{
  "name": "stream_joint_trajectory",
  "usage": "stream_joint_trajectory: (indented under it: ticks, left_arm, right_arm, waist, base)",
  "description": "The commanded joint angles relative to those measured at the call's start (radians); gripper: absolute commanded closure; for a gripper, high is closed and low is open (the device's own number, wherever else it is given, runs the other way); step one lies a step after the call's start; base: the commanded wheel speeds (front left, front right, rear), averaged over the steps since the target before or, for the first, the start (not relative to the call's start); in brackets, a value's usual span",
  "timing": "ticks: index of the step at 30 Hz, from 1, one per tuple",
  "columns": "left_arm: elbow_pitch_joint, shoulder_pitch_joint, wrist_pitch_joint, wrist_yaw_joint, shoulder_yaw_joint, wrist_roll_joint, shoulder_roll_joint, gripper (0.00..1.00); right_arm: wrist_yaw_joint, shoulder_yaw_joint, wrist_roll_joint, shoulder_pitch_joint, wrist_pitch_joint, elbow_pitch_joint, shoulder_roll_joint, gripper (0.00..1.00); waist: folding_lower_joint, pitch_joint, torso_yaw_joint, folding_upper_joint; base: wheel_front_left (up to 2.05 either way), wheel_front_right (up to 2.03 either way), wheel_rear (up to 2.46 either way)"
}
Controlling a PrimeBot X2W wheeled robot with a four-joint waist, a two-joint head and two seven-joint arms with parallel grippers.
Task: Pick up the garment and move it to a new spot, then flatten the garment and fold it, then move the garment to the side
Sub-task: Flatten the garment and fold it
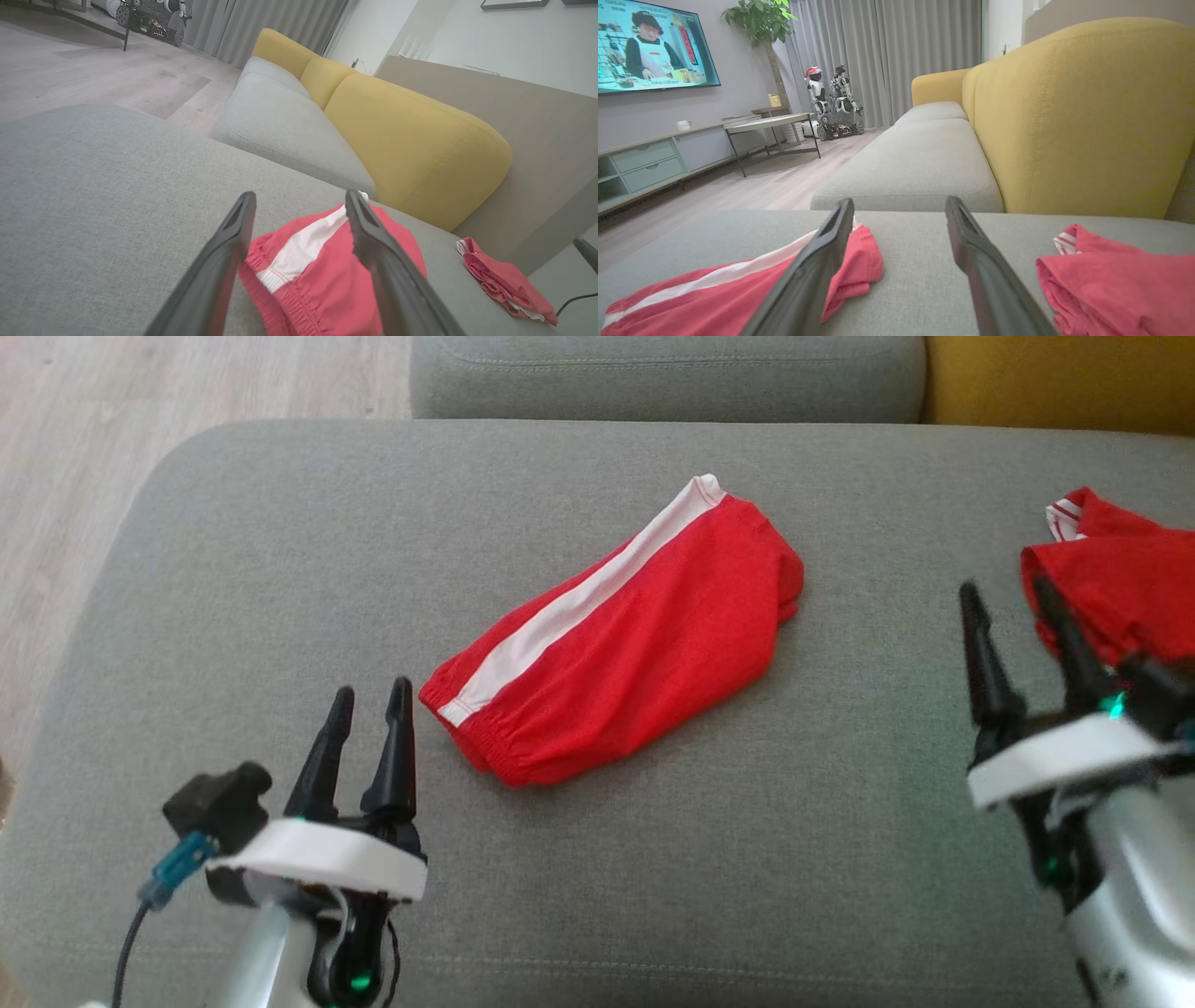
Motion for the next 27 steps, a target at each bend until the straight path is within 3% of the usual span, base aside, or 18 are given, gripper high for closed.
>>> stream_joint_trajectory:
  ticks: [1, 7, 13, 23, 27]
  left_arm:
    - [-0.039, -0.019, -0.012, -0.005, 0.04, 0.004, 0.003, 0.0]
    - [-0.057, 0.01, -0.012, -0.01, 0.043, -0.004, 0.003, 0.0]
    - [-0.064, -0.001, -0.012, -0.012, 0.038, -0.012, 0.003, 0.0]
    - [-0.057, -0.037, -0.012, -0.013, -0.003, -0.023, 0.002, 0.0]
    - [-0.055, -0.061, -0.012, -0.013, -0.022, -0.034, 0.002, 0.0]
  right_arm:
    - [0.007, -0.003, -0.022, -0.001, -0.011, -0.047, 0.006, 0.0]
    - [0.007, -0.074, -0.107, 0.083, 0.023, -0.13, 0.071, 0.0]
    - [0.007, -0.106, -0.116, 0.101, 0.083, -0.187, 0.104, 0.0]
    - [0.007, -0.158, 0.095, -0.011, 0.293, -0.127, 0.177, 0.0]
    - [0.007, -0.245, 0.227, -0.109, 0.418, -0.014, 0.211, 0.0]
  waist:
    - [0.0, 0.0, -0.003, 0.0]
    - [0.0, 0.004, -0.01, 0.0]
    - [0.0, 0.028, 0.0, 0.0]
    - [0.0, 0.109, 0.056, 0.0]
    - [0.0, 0.153, 0.108, 0.0]
  base:
    - [0.0, 0.0, 0.0]
    - [0.0, 0.0, 0.0]
    - [0.0, 0.0, 0.0]
    - [0.0, 0.0, 0.0]
    - [0.0, 0.0, 0.0]
